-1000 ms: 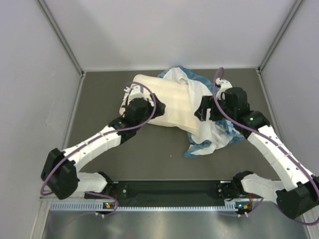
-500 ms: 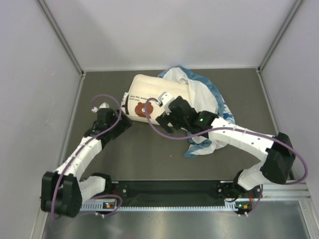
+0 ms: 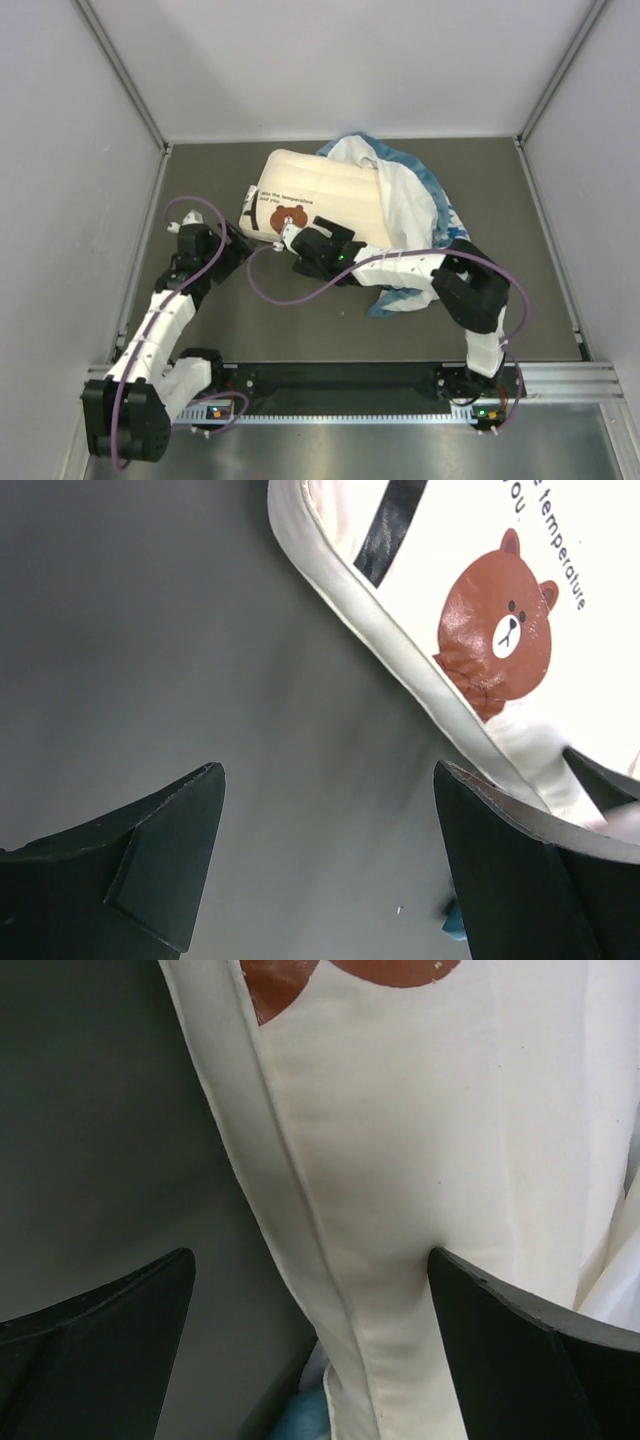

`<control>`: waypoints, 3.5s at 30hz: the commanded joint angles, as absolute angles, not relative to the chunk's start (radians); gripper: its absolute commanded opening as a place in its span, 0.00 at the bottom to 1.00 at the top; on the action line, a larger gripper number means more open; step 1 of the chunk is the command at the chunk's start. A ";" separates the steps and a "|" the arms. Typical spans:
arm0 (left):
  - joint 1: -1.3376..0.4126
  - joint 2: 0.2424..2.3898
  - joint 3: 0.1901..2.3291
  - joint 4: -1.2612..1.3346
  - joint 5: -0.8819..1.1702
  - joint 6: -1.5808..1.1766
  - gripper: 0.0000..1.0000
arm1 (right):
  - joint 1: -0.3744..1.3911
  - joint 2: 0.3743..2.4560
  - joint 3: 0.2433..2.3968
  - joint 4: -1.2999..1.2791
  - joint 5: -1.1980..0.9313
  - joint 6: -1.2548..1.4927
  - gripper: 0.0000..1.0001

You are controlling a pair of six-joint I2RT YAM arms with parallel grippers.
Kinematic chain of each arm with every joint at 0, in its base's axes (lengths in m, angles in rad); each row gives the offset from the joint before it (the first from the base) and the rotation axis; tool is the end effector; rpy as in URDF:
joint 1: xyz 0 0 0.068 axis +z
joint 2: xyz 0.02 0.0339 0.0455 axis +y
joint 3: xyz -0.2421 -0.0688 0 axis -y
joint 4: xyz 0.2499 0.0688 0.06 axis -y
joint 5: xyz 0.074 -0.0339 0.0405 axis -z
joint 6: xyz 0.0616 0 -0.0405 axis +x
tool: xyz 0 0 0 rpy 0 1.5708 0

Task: Put the pillow into the pillowcase

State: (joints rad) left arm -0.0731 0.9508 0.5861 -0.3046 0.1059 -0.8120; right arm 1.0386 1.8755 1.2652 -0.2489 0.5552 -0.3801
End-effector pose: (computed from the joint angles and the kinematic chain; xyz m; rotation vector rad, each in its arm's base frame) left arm 0.2392 -0.0240 0.1935 -0.7766 2.1691 -0.5877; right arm 0.2382 0.3405 0.1547 -1.3021 1.8877 -0.3409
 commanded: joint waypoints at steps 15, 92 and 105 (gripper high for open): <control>-0.072 0.986 0.517 -0.169 0.250 -0.810 0.85 | 0.884 1.701 1.266 -0.029 0.389 -0.121 0.00; -0.008 1.307 1.433 -0.564 0.531 -0.640 0.00 | 0.661 1.083 0.839 -0.187 0.120 0.175 0.00; -0.008 1.100 1.077 -0.517 0.568 -0.629 0.00 | 0.997 1.400 1.017 -0.133 0.209 0.183 0.19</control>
